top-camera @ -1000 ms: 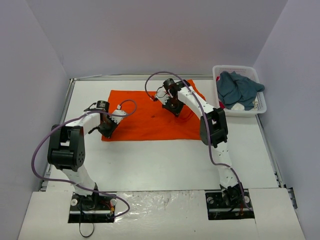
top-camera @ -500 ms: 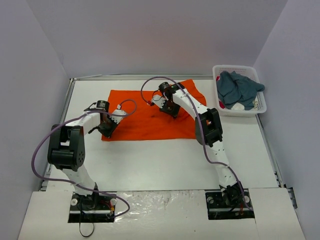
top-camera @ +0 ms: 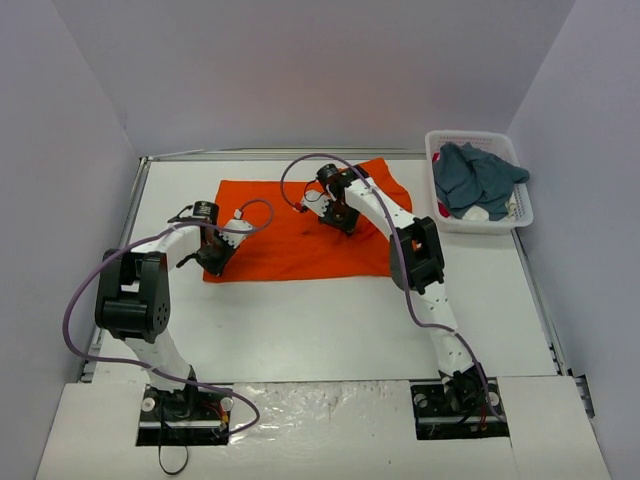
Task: Fold and stack the t-shirts
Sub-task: Fold the flattened tshirt in 1/3 of the way
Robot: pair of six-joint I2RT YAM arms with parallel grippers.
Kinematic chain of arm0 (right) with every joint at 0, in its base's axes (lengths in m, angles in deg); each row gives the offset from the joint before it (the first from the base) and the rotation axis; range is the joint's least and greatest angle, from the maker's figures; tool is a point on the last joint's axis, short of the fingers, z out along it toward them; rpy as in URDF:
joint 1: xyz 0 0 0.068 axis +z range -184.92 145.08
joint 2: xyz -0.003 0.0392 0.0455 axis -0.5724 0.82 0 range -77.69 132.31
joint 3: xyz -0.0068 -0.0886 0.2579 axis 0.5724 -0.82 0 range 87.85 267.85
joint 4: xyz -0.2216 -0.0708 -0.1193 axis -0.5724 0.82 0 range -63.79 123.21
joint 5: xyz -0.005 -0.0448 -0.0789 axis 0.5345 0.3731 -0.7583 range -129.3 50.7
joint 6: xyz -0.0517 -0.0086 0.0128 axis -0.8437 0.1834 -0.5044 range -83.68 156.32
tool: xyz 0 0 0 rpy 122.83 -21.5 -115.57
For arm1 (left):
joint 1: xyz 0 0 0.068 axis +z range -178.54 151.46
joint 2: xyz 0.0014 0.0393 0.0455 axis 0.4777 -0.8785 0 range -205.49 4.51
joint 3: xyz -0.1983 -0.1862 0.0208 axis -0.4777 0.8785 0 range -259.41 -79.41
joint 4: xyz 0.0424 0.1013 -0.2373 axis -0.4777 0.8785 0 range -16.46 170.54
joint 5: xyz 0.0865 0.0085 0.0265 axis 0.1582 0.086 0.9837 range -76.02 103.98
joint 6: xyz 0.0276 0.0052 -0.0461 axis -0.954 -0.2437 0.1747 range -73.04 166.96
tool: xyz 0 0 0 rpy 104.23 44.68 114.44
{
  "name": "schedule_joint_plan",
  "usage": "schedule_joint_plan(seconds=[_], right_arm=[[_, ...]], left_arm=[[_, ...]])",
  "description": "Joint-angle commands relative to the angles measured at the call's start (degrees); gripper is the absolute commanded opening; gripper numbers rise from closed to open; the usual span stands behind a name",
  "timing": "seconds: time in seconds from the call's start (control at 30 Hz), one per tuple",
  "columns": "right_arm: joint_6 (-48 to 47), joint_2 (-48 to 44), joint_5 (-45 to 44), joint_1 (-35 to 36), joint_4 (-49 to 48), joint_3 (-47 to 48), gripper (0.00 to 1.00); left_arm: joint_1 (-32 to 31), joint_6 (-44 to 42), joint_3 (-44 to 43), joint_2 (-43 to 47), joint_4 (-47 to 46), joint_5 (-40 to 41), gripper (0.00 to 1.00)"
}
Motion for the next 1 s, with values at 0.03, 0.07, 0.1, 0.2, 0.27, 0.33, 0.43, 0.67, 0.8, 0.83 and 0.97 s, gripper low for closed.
schedule_joint_plan(seconds=[0.03,0.07,0.1,0.2,0.27,0.33,0.43,0.67,0.8,0.83,0.97], right_arm=[[-1.27,-2.41,0.29,0.57,1.16,-0.33,0.0],[-1.36,-3.28,0.29,0.65,1.16,-0.68,0.0],[-1.45,-3.64,0.2,0.83,1.16,-1.12,0.0],[-1.45,-5.4,0.2,1.27,1.16,-2.53,0.0],[-1.45,-6.28,0.29,1.36,1.16,-3.06,0.0],[-1.54,-6.98,0.47,1.44,1.16,-3.67,0.0],[-1.8,-7.68,0.56,1.53,1.16,-4.2,0.0],[-3.47,-7.42,1.96,1.62,0.11,-4.29,0.0],[-4.78,-6.72,2.23,1.8,-0.95,-4.2,0.0],[-5.05,-6.37,2.49,1.8,-1.3,-4.2,0.0],[-5.67,-4.97,2.58,1.97,-2.62,-3.85,0.0]], left_arm=[[-0.42,0.73,2.36,-2.34,2.63,-1.82,0.02],[-0.42,0.73,2.36,-2.34,2.63,-1.74,0.02],[-0.5,0.73,2.36,-2.43,2.63,-1.74,0.02],[-0.59,0.73,2.27,-2.69,2.72,-1.65,0.02],[-0.59,0.81,2.27,-2.78,2.72,-1.74,0.02],[-0.68,0.82,2.19,-2.87,2.72,-1.91,0.02],[-0.85,0.82,2.19,-2.87,2.72,-1.83,0.02],[-0.77,0.82,2.1,-3.22,2.72,-1.82,0.02],[-0.77,0.82,2.19,-3.13,2.63,-1.91,0.02],[-0.85,0.82,2.1,-3.22,2.63,-1.91,0.02],[-0.77,0.82,2.1,-3.4,2.63,-1.91,0.02]])
